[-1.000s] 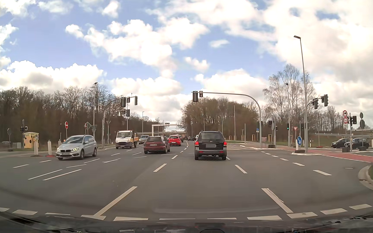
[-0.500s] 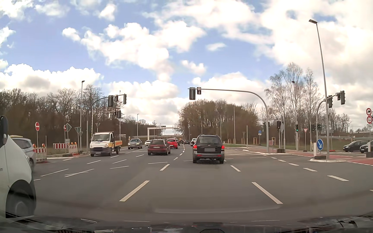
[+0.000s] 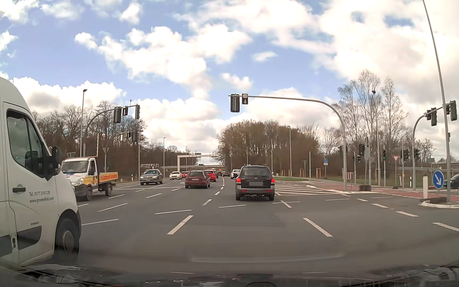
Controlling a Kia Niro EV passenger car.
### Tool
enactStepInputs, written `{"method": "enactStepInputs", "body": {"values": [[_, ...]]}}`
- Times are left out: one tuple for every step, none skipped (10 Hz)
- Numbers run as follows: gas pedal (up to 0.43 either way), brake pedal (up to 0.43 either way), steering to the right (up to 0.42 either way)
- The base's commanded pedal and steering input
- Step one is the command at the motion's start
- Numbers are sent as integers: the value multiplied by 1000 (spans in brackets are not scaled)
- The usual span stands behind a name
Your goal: Follow the waypoints while adhering to traffic rules and regulations
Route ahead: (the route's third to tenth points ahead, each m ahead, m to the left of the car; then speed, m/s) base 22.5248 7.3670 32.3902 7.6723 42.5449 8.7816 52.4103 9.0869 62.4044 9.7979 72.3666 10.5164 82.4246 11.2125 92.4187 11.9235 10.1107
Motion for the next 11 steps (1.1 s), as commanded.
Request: {"method": "enactStepInputs", "body": {"values": [[287, 0, 8], [260, 0, 10], [260, 0, 10], [240, 0, 10], [209, 0, 10], [197, 0, 10], [169, 0, 10], [150, 0, 9], [138, 0, 8], [138, 0, 7], [138, 0, 7]]}}
